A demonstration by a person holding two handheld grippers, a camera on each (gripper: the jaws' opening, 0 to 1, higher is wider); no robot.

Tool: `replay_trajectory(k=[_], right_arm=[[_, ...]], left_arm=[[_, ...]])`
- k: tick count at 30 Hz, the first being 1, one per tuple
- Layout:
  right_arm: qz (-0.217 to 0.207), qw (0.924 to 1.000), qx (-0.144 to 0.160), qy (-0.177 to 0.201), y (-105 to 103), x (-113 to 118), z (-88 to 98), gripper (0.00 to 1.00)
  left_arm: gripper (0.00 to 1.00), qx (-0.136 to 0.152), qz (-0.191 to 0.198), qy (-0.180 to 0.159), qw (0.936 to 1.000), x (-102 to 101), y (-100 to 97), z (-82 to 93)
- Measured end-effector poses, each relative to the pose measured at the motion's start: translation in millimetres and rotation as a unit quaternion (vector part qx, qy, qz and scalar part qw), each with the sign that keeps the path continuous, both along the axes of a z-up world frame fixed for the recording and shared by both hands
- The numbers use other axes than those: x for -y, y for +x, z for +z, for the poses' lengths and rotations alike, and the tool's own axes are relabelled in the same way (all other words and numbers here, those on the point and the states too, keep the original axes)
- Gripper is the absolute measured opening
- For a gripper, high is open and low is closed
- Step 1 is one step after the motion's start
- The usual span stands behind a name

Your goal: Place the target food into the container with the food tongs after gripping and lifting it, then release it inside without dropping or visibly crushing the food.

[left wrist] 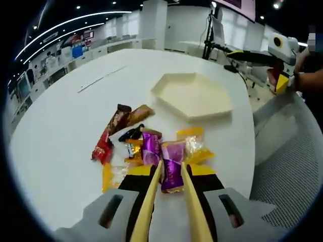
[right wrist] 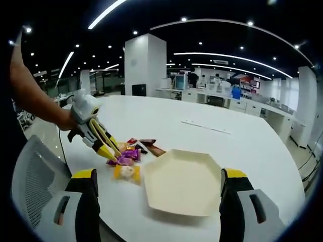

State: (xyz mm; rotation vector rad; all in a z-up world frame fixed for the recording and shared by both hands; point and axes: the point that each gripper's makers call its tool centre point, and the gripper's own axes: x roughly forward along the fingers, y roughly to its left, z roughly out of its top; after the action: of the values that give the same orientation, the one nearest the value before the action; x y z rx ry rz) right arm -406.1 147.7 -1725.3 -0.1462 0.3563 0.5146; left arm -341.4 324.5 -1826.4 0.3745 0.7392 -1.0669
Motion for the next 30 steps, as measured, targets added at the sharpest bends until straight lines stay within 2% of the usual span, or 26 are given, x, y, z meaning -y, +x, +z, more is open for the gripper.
replay_trajectory(k=[1, 3, 7, 15, 24, 29, 30], right_arm=[[0.000, 1.0000, -0.001, 0.000, 0, 0, -0.3, 0.99], [0.001, 1.0000, -0.001, 0.000, 0, 0, -0.1, 0.99], [0.001, 1.0000, -0.005, 0.000, -1, 0, -1.2, 0.97], [0.002, 1.0000, -0.003, -0.001, -1, 0, -0.9, 0.96], [0.007, 1.0000, -0.007, -0.002, -1, -2, -2.3, 0.96], [0.007, 0.9999, -0.009, -0.005, -1, -2, -3.2, 0.95], [0.012, 0.9998, -0.007, -0.015, -2, -2, -4.3, 0.95]], left_arm=[[0.22, -0.017, -0.004, 0.004, 0.9998, 1, -4.0, -4.0], [0.22, -0.013, -0.007, 0.012, 0.9998, 2, -4.9, -6.8], [0.20, -0.026, 0.008, 0.014, 0.9995, 3, -2.8, -11.9], [0.17, -0.022, 0.008, 0.022, 0.9995, 3, 1.0, -10.8], [0.17, -0.028, -0.004, 0.007, 0.9996, 5, -0.8, 5.6], [0.17, -0.027, -0.011, 0.017, 0.9994, 4, 0.6, 11.3], [0.17, -0.026, -0.014, 0.019, 0.9994, 3, 0.6, 11.6]])
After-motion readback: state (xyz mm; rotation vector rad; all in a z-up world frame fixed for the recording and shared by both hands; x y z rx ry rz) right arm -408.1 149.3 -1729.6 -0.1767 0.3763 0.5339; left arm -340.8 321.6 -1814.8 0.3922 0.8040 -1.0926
